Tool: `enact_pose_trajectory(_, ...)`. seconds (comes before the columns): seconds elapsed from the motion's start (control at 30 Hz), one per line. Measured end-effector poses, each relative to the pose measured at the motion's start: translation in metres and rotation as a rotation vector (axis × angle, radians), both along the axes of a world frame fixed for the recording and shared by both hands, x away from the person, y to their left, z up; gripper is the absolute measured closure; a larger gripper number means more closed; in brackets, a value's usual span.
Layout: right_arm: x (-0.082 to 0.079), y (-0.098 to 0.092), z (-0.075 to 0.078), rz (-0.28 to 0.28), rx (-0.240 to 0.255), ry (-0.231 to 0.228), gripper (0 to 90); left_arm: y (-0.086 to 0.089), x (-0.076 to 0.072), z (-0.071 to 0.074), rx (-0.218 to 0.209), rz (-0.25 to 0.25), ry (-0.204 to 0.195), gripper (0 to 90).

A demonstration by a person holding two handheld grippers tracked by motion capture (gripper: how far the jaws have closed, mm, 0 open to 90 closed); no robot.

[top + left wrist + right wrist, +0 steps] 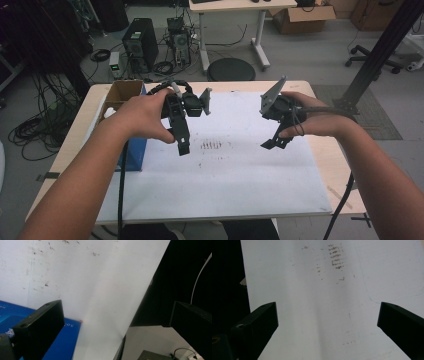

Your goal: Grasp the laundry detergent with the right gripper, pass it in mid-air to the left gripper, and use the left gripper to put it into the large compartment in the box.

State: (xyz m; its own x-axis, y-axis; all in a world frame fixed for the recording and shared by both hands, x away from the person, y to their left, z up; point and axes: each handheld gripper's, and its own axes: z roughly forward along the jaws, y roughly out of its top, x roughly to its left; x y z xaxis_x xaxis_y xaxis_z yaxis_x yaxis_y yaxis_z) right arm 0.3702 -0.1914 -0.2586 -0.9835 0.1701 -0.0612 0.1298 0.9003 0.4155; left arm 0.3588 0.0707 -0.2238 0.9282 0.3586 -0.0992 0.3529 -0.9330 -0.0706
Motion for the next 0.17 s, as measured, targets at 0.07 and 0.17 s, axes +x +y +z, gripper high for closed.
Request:
enact_pose_trajectory(0.07,0.0000,0.0005,-0.0002,0.000,-0.006,0.001,3.4,0.0000,0.0003,-0.0002,0.002,-0.002,-0.004,0.2)
enact_pose_trajectory(0.17,-0.0009,0.0013,-0.0010,-0.006,0.002,0.000,3.3,-0.0001,-0.0006,-0.0008,0.001,0.003,-0.008,0.2)
